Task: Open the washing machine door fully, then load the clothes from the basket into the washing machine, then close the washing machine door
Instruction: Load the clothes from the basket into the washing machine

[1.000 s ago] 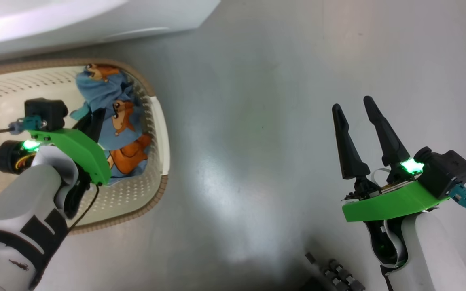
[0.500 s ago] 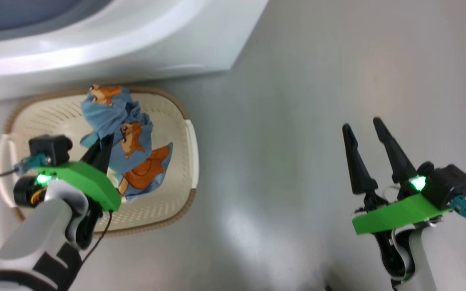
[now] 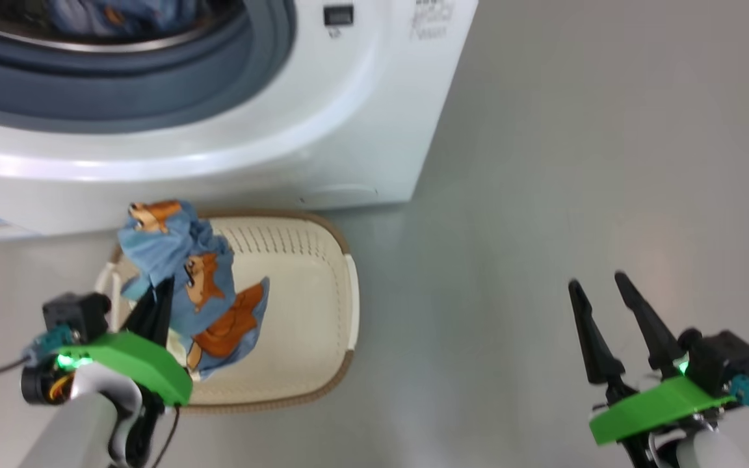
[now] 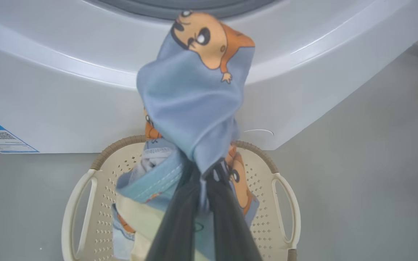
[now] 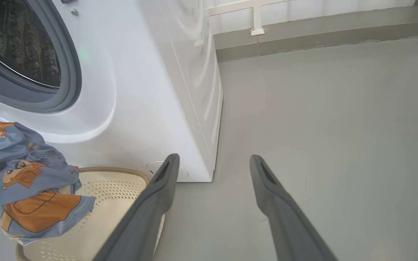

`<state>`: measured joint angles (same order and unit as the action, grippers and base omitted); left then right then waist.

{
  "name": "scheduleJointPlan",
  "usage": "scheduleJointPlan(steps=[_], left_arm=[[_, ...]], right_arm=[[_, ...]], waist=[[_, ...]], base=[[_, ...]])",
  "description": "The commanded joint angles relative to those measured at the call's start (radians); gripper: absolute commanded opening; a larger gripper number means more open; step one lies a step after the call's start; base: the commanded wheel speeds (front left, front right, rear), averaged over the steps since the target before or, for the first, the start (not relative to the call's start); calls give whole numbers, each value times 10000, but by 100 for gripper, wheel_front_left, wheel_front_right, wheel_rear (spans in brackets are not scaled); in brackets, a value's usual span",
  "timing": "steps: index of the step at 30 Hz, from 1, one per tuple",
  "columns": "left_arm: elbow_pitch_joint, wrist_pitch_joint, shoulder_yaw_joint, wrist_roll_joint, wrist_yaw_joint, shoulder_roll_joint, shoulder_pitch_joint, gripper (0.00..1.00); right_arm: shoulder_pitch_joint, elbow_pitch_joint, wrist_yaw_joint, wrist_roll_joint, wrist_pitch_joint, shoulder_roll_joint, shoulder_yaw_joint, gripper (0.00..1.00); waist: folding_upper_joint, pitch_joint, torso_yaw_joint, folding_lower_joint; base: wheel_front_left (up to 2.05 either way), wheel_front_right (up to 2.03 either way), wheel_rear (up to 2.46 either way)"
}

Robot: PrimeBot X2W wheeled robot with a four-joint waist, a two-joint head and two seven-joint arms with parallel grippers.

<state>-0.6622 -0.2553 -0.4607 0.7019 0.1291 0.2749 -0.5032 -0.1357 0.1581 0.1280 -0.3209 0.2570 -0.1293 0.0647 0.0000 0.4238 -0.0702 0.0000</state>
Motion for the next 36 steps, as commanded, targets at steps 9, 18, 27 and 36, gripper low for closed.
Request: scheduleJointPlan(steps=[9, 18, 27, 36], left_arm=[[1623, -65, 1957, -1400, 16, -39, 1590, 0], [3260, -65, 3255, -2262, 16, -213, 3145, 0], [5036, -65, 4374, -2906, 16, -674, 4770, 0], [5869, -65, 4675, -3134, 16, -1020, 5269, 0]], right_arm=[[1129, -124, 27, -269, 48, -386, 33, 100], [1689, -175, 27, -355, 48, -401, -20, 100], [2273, -315, 27, -407, 48, -387, -303, 100], [2332, -363, 27, -399, 48, -368, -372, 100]], waist=[[0, -2027, 700, 0], [0, -2659, 730, 0], [0, -2958, 842, 0], [0, -2874, 897, 0]], base=[[0, 0, 0], [0, 0, 0], [0, 0, 0], [0, 0, 0]])
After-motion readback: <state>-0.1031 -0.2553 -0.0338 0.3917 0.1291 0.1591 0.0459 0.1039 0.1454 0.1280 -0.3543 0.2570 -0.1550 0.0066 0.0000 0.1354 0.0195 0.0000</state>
